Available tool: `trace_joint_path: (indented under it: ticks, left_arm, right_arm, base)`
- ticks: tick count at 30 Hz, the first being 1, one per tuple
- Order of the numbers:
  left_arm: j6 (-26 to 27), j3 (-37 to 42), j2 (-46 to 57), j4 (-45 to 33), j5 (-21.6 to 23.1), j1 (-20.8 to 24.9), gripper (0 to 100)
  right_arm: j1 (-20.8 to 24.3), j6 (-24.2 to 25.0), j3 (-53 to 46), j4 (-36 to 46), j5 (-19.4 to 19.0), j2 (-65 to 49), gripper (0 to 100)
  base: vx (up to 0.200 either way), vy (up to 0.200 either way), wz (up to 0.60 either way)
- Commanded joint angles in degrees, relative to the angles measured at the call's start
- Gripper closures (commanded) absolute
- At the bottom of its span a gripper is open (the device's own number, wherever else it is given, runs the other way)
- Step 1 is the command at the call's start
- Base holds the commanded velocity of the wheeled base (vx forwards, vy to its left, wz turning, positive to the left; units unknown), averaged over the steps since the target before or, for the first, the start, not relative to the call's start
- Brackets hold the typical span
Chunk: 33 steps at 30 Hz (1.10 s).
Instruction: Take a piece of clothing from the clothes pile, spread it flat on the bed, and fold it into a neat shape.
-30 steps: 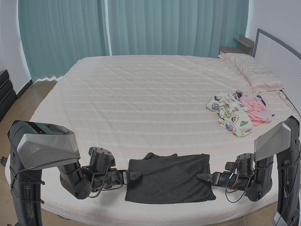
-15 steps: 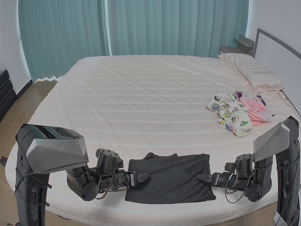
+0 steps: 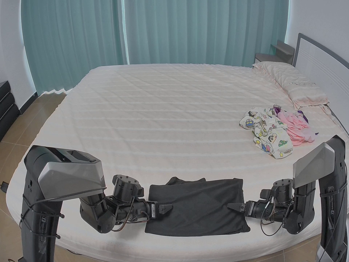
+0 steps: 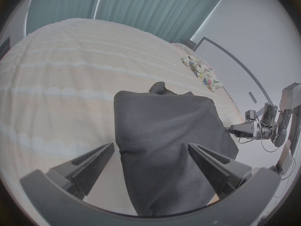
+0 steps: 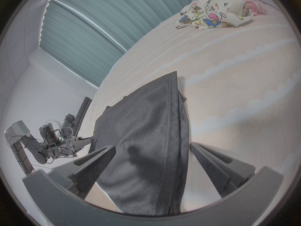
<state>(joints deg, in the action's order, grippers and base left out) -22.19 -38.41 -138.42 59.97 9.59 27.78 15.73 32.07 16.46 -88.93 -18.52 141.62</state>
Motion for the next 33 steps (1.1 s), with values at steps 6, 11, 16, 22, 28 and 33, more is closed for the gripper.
trace_joint_path:
  ticks: [6, 11, 16, 22, 28, 33]
  left_arm:
    - [-0.84, -1.58, -0.27, 1.21, 0.34, 0.61, 0]
    - [-2.42, -1.49, -0.36, 1.82, 0.6, 1.57, 0]
    - [-2.77, -1.67, -0.36, 1.91, 0.6, 1.66, 0]
    - [-2.77, -1.84, -0.36, 1.91, 0.6, 1.66, 0]
    - [-2.69, -1.75, -0.18, 1.91, 0.34, 1.84, 0]
    - [-2.69, -1.75, -0.18, 1.91, 0.16, 1.92, 0]
  right_arm:
    - [0.01, 0.62, 0.51, -0.63, -0.73, 0.85, 0]
    - [0.09, 0.71, 0.51, -0.63, -1.52, 0.85, 0]
    - [-0.35, 0.71, 1.21, -0.63, -0.99, 0.76, 0]
    - [-2.63, 0.09, 1.3, -0.01, -0.99, -0.03, 0]
    - [-2.1, 0.01, 2.61, -0.19, -0.99, 1.2, 0]
    - [0.09, 0.01, 5.6, 0.07, -0.91, 3.23, 0]
  base:
    - [0.0, 0.0, 0.0]
    - [0.0, 0.0, 0.0]
    - [0.0, 0.0, 0.0]
    - [0.0, 0.0, 0.0]
    - [0.0, 0.0, 0.0]
    - [0.0, 0.0, 0.0]
